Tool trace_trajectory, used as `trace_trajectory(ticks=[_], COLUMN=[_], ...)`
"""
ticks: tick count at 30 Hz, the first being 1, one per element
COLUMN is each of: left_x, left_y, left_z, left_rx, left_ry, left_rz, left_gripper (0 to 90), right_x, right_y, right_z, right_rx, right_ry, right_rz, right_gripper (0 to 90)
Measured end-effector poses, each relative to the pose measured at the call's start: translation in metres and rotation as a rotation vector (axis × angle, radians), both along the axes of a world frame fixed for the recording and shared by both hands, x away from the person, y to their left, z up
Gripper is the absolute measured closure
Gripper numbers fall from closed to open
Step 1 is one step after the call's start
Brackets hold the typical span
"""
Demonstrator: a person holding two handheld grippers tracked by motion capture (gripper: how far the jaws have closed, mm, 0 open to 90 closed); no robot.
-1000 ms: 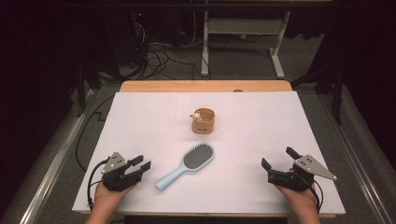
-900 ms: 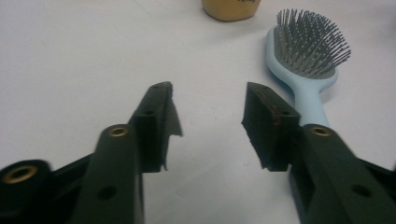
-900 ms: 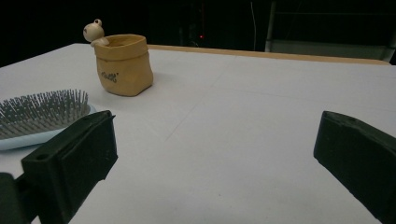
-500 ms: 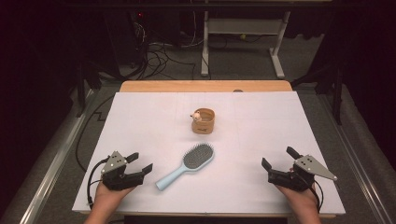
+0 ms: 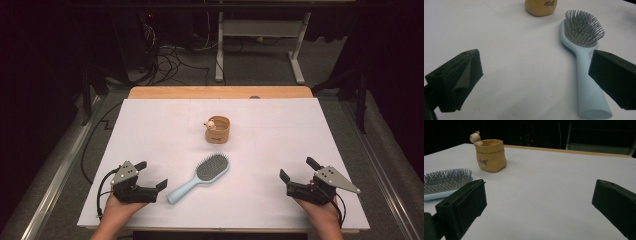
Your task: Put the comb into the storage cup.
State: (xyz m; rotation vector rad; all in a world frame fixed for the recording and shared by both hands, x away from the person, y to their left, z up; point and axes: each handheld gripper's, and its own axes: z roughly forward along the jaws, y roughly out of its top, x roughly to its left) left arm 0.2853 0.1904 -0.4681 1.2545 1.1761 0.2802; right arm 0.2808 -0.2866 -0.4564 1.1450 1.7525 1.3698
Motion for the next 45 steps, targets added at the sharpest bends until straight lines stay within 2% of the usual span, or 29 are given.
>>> trace_trajectory(ticks=[6,7,8,10,12,14,18,22,26,28,31,36,40,43,45], left_x=[0.0,0.0,0.0,0.001,0.001,0.0,0.002,0.008,0.017,0.019,0.022,0.029,0.035,0.038,0.041], left_y=[-0.002,-0.002,-0.002,-0.003,-0.004,-0.007,-0.02,-0.033,-0.048,-0.056,-0.07,-0.089,-0.101,-0.11,-0.114], left_z=[0.003,0.004,0.004,0.003,0.006,0.012,0.022,0.031,0.039,0.043,0.048,0.047,0.044,0.04,0.037], left_rx=[-0.005,-0.014,-0.008,-0.001,-0.011,-0.044,-0.019,0.02,0.061,0.053,0.064,0.102,0.106,0.119,0.113], left_ry=[-0.018,-0.016,-0.015,-0.011,0.0,0.007,0.025,0.042,0.042,0.051,0.04,0.058,0.08,0.077,0.094], left_rz=[0.008,0.004,0.002,0.002,-0.003,-0.013,-0.04,-0.063,-0.078,-0.105,-0.126,-0.143,-0.161,-0.173,-0.182], left_gripper=[0.5,0.5,0.5,0.5,0.5,0.5,0.5,0.8,1.1,1.2,1.2,1.4,2.6,2.6,2.6], right_x=[-0.002,-0.002,-0.004,-0.005,-0.007,-0.008,-0.009,-0.008,-0.009,-0.009,-0.01,-0.01,-0.01,-0.01,-0.01], right_y=[0.0,0.0,0.001,0.002,0.002,0.003,0.002,0.001,0.001,0.001,-0.001,-0.002,-0.001,-0.001,-0.001], right_z=[0.001,0.001,0.001,0.002,0.003,0.005,0.005,0.003,0.003,0.004,0.005,0.005,0.005,0.005,0.005], right_rx=[-0.014,-0.022,-0.047,-0.061,-0.061,-0.063,-0.066,-0.06,-0.059,-0.057,-0.05,-0.048,-0.053,-0.053,-0.05], right_ry=[-0.004,-0.004,-0.003,0.003,-0.007,-0.017,-0.03,-0.021,-0.03,-0.034,-0.035,-0.037,-0.035,-0.036,-0.036], right_rz=[-0.011,-0.018,-0.019,-0.013,-0.009,-0.01,-0.009,-0.005,0.001,0.0,-0.008,-0.012,-0.01,-0.009,-0.008], right_gripper=[0.0,0.0,0.0,0.0,0.0,0.0,0.0,0.0,0.0,0.0,0.0,0.0,0.0,0.0,0.0])
